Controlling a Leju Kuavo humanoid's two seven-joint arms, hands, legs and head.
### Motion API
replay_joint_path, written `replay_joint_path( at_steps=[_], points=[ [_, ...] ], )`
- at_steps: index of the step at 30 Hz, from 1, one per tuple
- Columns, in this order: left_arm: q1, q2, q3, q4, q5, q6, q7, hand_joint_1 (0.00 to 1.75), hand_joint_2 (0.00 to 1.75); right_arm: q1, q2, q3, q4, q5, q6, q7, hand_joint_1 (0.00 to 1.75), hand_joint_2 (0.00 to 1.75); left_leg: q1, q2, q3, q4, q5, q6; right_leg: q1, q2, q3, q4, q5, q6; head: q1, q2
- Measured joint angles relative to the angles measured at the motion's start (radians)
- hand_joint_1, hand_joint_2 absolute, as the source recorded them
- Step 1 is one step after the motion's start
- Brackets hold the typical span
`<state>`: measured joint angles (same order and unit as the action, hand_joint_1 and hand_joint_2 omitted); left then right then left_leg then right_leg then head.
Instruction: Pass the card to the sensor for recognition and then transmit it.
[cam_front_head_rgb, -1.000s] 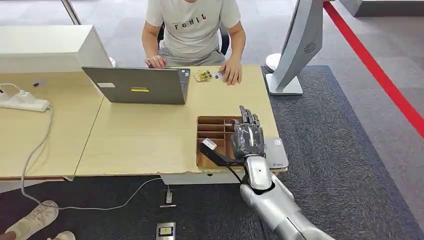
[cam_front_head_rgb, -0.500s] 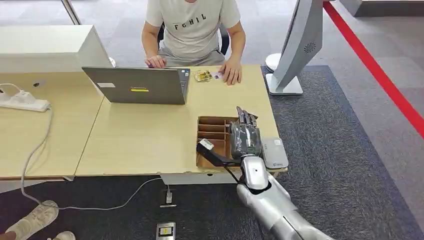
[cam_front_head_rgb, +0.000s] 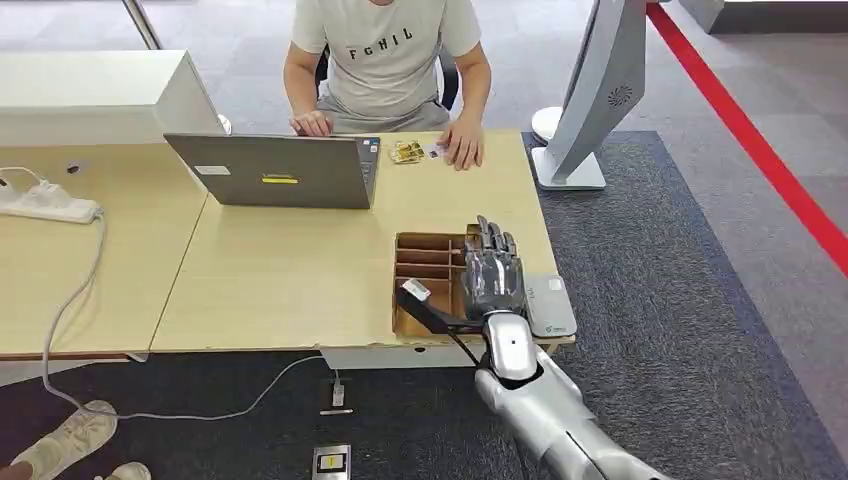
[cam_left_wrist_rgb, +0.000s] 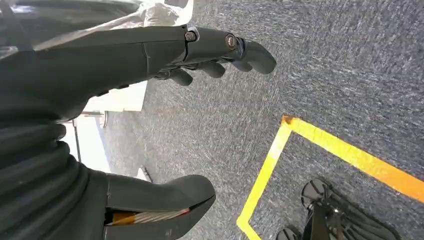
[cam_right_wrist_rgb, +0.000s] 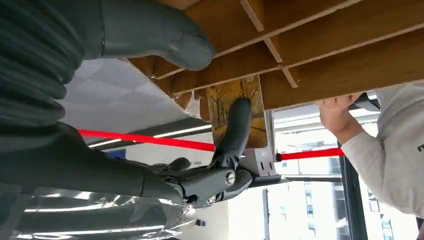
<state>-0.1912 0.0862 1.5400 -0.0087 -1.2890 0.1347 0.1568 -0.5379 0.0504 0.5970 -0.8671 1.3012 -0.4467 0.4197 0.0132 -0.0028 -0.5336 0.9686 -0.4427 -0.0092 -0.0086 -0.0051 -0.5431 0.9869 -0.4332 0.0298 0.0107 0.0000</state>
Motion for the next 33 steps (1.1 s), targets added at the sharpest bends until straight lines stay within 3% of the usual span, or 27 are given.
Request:
replay_joint_path(
  at_steps=[5, 12, 16, 21, 26, 28, 33],
  points=[
    [0.000, 0.000, 0.000, 0.000, 0.008, 0.008, 0.000, 0.00, 1.75, -0.002, 0.003, -0.001, 0.000, -0.031, -0.043, -0.036, 0.00, 1.75, 0.000, 0.000, 0.000, 0.000, 0.000, 0.000, 0.000, 0.000, 0.000, 0.000, 0.000, 0.000, 0.000, 0.000],
    [0.000, -0.011, 0.000, 0.001, 0.009, 0.045, 0.001, 0.00, 1.75, -0.004, 0.019, -0.007, -0.005, -0.199, -0.163, -0.169, 0.00, 1.75, 0.000, 0.000, 0.000, 0.000, 0.000, 0.000, 0.000, 0.000, 0.000, 0.000, 0.000, 0.000, 0.000, 0.000],
    [0.000, -0.016, 0.000, 0.001, -0.007, 0.054, 0.003, 0.00, 1.75, -0.013, 0.029, -0.007, -0.006, -0.238, -0.168, -0.204, 0.00, 1.75, 0.000, 0.000, 0.000, 0.000, 0.000, 0.000, 0.000, 0.000, 0.000, 0.000, 0.000, 0.000, 0.000, 0.000],
    [0.000, -0.020, 0.000, 0.001, -0.019, 0.057, 0.005, 0.00, 1.75, -0.036, 0.047, -0.006, -0.005, -0.239, -0.154, -0.202, 0.00, 1.75, 0.000, 0.000, 0.000, 0.000, 0.000, 0.000, 0.000, 0.000, 0.000, 0.000, 0.000, 0.000, 0.000, 0.000],
    [0.000, -0.021, 0.000, 0.001, -0.015, 0.070, 0.008, 0.00, 1.75, -0.078, 0.069, -0.001, 0.001, -0.184, -0.127, -0.151, 0.00, 1.75, 0.000, 0.000, 0.000, 0.000, 0.000, 0.000, 0.000, 0.000, 0.000, 0.000, 0.000, 0.000, 0.000, 0.000],
    [0.000, -0.021, 0.000, 0.001, -0.012, 0.078, 0.010, 0.00, 1.75, -0.094, 0.078, 0.001, 0.006, -0.112, -0.122, -0.103, 0.00, 1.75, 0.000, 0.000, 0.000, 0.000, 0.000, 0.000, 0.000, 0.000, 0.000, 0.000, 0.000, 0.000, 0.000, 0.000],
    [0.000, -0.025, 0.000, 0.001, 0.001, 0.103, 0.023, 0.00, 1.75, -0.118, 0.079, 0.005, 0.019, -0.002, -0.089, -0.064, 0.00, 1.75, 0.000, 0.000, 0.000, 0.000, 0.000, 0.000, 0.000, 0.000, 0.000, 0.000, 0.000, 0.000, 0.000, 0.000]
  ],
)
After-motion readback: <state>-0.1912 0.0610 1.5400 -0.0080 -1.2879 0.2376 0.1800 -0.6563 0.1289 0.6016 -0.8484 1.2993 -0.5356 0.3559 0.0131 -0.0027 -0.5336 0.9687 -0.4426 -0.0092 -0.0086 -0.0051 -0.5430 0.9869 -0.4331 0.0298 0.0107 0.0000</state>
